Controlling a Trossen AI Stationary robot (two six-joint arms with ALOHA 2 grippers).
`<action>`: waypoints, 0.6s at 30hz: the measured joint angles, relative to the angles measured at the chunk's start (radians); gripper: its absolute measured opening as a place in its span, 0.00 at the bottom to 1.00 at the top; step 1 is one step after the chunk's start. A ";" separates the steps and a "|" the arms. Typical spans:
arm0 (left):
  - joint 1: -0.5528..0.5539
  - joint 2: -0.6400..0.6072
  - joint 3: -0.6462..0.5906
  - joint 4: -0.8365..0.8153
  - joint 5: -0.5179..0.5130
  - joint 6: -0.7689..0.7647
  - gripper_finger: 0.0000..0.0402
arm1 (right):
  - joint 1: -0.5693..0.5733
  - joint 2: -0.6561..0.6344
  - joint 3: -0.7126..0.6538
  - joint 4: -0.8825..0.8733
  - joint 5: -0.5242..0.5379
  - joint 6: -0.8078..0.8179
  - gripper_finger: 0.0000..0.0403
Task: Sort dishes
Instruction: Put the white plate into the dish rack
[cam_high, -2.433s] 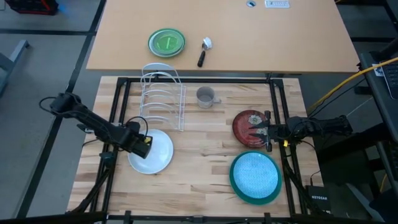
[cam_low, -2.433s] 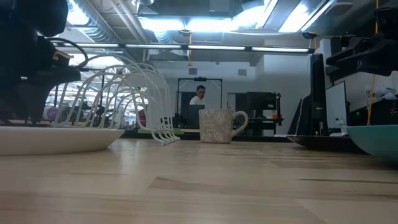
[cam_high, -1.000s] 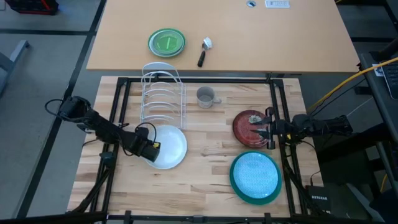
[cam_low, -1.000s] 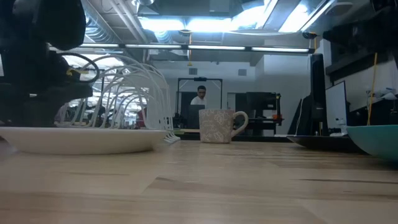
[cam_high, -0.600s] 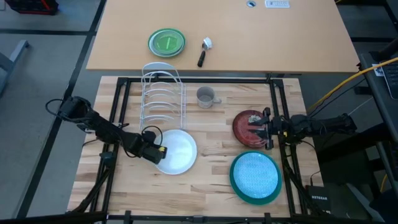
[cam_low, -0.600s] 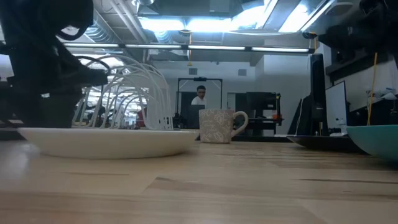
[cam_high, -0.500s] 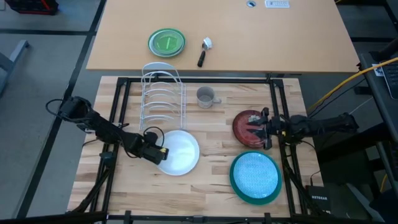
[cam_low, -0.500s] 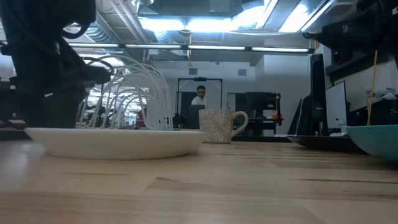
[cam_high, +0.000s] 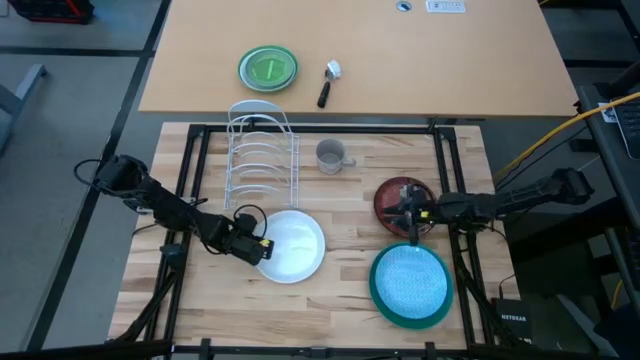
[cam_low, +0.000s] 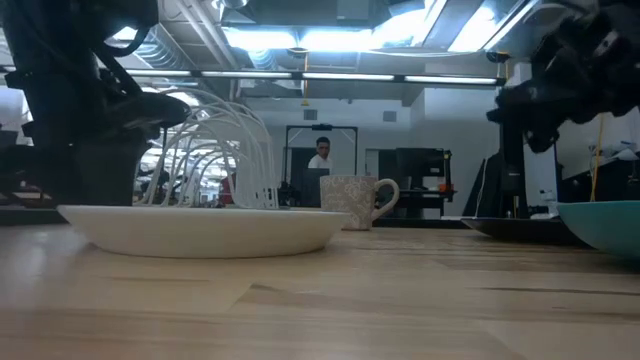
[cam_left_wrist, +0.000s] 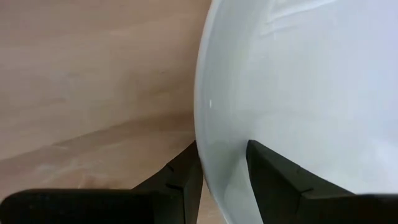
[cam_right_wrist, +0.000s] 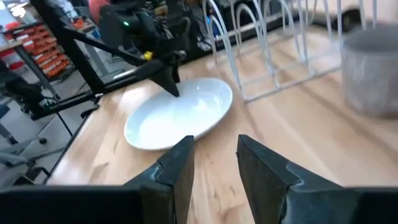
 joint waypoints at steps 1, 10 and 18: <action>0.000 0.000 -0.001 0.009 0.000 0.000 0.29 | 0.000 0.040 0.000 0.044 0.000 0.014 0.31; 0.000 0.000 -0.001 0.008 -0.006 -0.001 0.29 | 0.001 0.391 0.055 0.400 -0.088 0.047 0.31; 0.000 -0.001 -0.001 0.027 -0.007 -0.001 0.29 | 0.000 0.713 0.317 0.265 -0.104 0.046 0.31</action>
